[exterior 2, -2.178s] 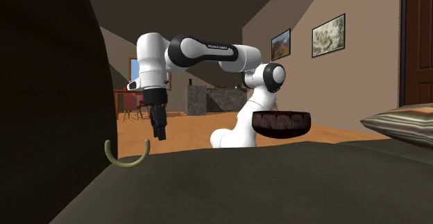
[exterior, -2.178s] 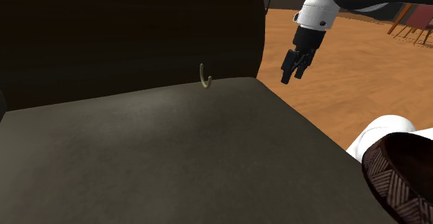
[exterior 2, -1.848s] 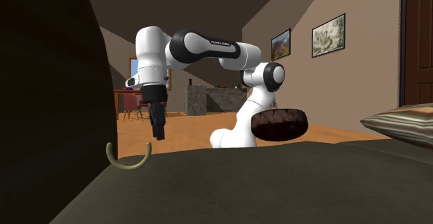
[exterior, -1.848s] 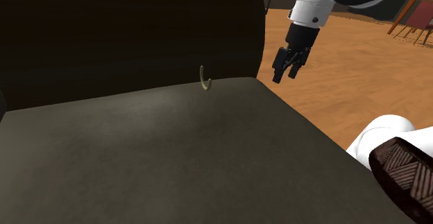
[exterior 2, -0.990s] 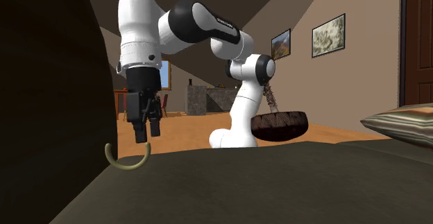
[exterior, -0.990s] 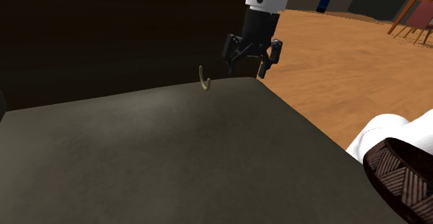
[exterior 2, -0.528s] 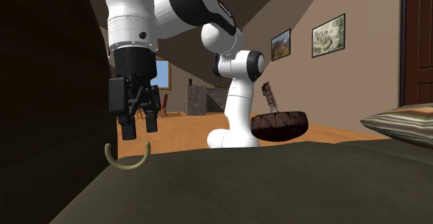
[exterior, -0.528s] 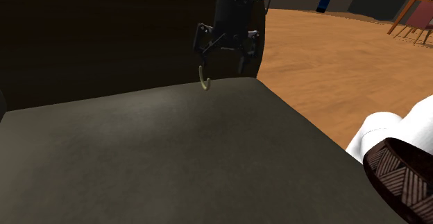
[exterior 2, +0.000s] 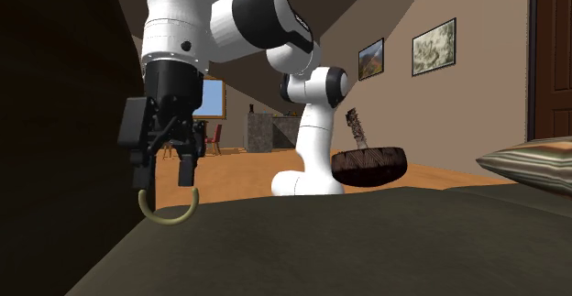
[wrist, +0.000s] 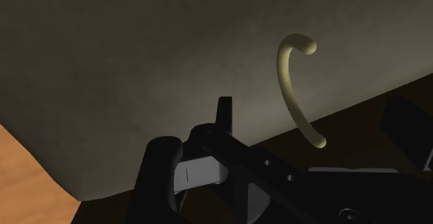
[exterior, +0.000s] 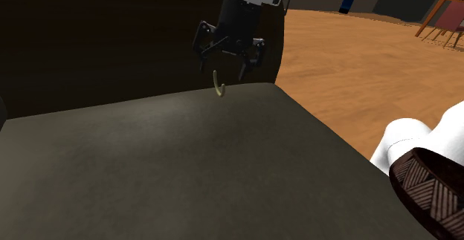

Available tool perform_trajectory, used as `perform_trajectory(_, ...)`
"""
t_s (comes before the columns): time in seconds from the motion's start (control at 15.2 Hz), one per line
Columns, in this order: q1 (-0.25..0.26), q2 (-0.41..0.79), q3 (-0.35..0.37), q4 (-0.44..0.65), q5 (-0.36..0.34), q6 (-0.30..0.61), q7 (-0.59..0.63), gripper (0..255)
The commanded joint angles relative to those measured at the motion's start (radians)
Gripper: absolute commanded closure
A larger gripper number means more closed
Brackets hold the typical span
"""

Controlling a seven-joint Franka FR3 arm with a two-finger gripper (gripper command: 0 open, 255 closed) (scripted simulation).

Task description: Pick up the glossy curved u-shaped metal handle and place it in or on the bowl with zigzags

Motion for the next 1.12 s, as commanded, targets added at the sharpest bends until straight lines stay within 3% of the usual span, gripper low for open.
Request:
perform_trajectory(0.0, 0.032, 0.057, -0.033, -0.014, -0.007, 0.018, -0.314, 0)
perform_trajectory(0.4, 0.139, 0.06, -0.128, -0.014, -0.03, 0.021, -0.296, 0)
perform_trajectory(0.46, 0.14, 0.045, -0.128, -0.029, -0.028, 0.021, -0.296, 255)
perform_trajectory(0.99, 0.138, 0.077, -0.13, -0.02, -0.03, 0.044, -0.303, 255)
perform_trajectory(1.06, 0.143, 0.018, -0.12, -0.002, -0.032, 0.045, 0.097, 255)
